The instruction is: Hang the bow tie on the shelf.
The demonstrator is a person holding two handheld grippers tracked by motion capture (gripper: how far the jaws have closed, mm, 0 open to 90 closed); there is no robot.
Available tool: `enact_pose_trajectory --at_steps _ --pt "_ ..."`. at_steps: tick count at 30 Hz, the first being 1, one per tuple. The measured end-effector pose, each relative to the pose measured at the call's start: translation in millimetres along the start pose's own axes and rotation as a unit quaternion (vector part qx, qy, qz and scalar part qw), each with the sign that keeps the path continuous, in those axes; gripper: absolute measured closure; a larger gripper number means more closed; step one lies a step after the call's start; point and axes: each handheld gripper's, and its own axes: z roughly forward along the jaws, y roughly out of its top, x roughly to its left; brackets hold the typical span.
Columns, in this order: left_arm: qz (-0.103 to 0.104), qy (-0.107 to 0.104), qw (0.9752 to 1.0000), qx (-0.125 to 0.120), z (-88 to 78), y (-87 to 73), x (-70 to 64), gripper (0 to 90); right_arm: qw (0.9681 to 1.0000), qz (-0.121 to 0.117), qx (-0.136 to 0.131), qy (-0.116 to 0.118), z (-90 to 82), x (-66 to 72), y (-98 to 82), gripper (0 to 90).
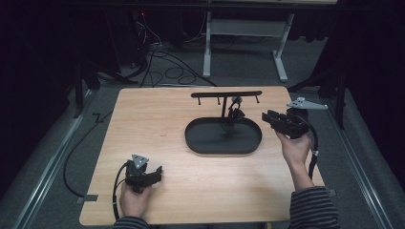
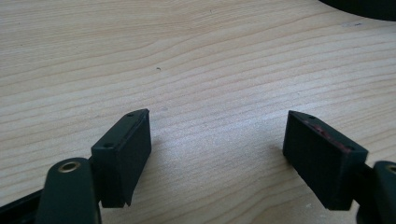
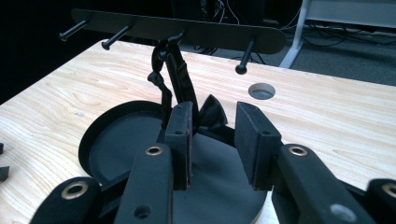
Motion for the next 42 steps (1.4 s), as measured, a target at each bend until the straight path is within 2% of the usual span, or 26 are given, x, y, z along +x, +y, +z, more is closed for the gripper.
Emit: enact_pose_trajectory --at_steps 6,25,42 --pt "0.0 0.0 1.0 0.0 0.0 0.0 0.0 23.9 0.9999 0.005 -0.011 0.001 -8.0 -2.2 -6.1 69.3" --pt "0.0 0.0 1.0 0.0 0.0 0.0 0.0 23.8 0.9993 0.029 -0.022 0.003 -28.0 -13.0 -30.4 68.7" --pt "0.0 0.0 1.0 0.0 0.0 0.0 0.0 23.8 0.9988 0.04 -0.026 0.009 -44.1 -14.9 -48.6 67.6"
